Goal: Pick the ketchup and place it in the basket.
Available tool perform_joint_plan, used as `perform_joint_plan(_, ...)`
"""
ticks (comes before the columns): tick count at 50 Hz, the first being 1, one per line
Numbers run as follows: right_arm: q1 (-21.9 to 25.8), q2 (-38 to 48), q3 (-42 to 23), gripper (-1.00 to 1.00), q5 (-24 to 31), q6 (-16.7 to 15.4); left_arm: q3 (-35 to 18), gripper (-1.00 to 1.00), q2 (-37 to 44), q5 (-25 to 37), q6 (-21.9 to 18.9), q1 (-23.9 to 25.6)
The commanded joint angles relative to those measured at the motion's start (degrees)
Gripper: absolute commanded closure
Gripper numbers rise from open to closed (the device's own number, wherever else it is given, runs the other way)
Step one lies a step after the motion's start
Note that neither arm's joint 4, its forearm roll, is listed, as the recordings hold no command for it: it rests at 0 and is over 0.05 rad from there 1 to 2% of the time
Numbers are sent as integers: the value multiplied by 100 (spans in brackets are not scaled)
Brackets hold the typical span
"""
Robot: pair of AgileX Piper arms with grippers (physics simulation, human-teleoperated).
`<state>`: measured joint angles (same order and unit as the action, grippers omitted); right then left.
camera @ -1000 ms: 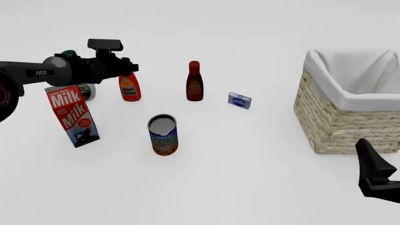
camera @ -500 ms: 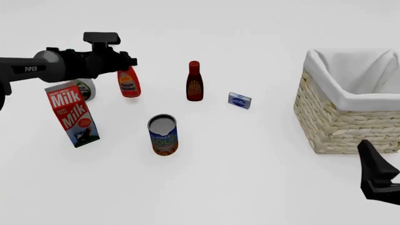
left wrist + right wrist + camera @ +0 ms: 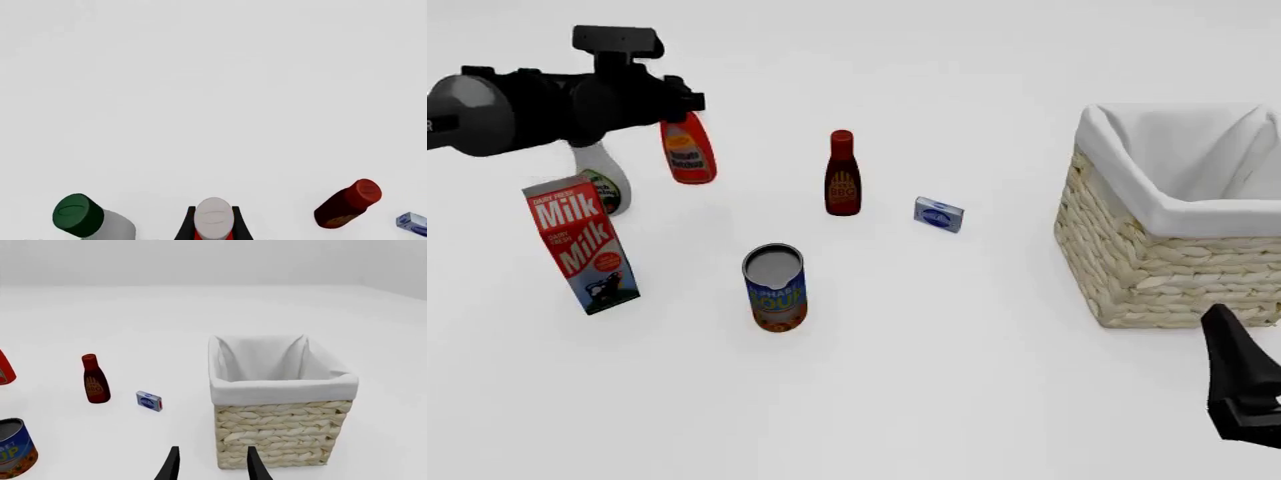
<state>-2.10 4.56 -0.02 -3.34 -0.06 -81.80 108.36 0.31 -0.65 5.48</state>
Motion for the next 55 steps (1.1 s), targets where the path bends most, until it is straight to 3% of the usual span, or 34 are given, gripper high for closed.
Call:
perform_joint_plan(1,5,-400,-1,-100,277,76,222,100,-595,148,-164,-1)
perform_joint_plan(10,20,-445,-13,-100,290,86,638,100,-1218,252,-216,5)
perform_joint_plan(12,221,-430,-30,-100,326,29,726,100,-1367,294,-211,39)
perform_joint_plan(13,405,-450,-134,-100,269,269,859,100,-1623,309,-187,93)
perform_joint_plan(18,826,-455,-340,-100,216,238,1037,100,-1985,411,-164,133)
perform_joint_plan(20,963,-456,-394,-100,217,67,1116,100,-2139,467,-168,145)
perform_joint_plan(31,1128,-456,-731,-100,570,29,1449,100,-2843,793,-169,267)
perform_joint_plan(43,1675,-438,-1186,-100,923,-237,1567,100,-3436,1248,-383,436)
perform_joint_plan(55,2257,258,-1501,-100,466,-328,1524,100,-4043,1904,-429,750)
